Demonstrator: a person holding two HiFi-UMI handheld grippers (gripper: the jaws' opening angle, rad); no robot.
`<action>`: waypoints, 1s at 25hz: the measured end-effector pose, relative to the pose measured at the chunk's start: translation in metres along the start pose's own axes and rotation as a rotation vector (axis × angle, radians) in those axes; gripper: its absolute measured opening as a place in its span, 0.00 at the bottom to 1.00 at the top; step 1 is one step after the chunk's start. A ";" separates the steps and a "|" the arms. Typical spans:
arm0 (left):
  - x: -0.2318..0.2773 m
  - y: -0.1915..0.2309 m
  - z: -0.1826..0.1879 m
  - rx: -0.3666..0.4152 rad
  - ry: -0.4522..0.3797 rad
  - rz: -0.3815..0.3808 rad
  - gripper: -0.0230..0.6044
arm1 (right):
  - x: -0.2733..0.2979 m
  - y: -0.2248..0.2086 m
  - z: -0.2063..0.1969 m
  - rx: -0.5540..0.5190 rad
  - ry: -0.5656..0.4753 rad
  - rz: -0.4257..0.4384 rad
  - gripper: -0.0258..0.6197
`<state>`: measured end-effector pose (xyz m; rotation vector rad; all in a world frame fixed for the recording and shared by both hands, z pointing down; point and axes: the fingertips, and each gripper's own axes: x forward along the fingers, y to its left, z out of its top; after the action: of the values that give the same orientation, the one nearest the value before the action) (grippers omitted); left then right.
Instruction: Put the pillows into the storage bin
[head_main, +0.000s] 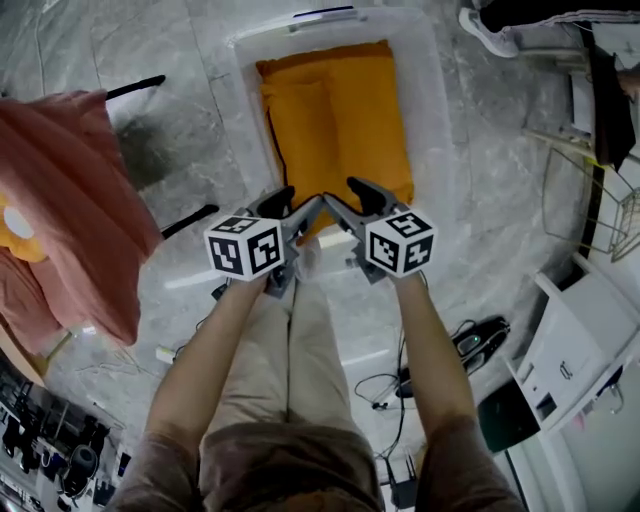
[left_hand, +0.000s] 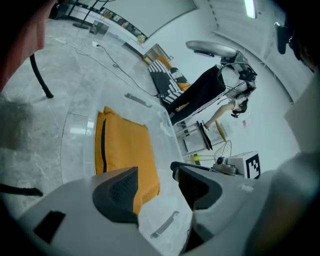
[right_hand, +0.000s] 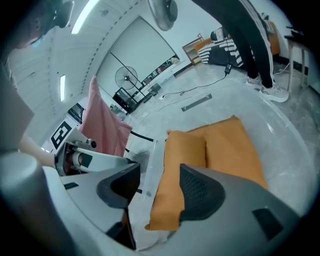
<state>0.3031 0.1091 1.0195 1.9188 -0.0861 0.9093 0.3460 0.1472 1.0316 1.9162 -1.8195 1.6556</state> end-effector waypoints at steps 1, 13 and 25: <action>-0.006 -0.004 0.005 0.009 -0.007 0.001 0.43 | -0.005 0.004 0.006 -0.007 -0.006 0.002 0.41; -0.175 -0.148 0.088 0.149 -0.182 0.036 0.43 | -0.155 0.138 0.125 -0.118 -0.152 0.048 0.41; -0.384 -0.318 0.103 0.287 -0.394 0.018 0.43 | -0.319 0.325 0.177 -0.320 -0.248 0.118 0.40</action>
<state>0.2178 0.0760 0.5188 2.3499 -0.2153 0.5659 0.3005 0.1561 0.5451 1.9722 -2.1660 1.1008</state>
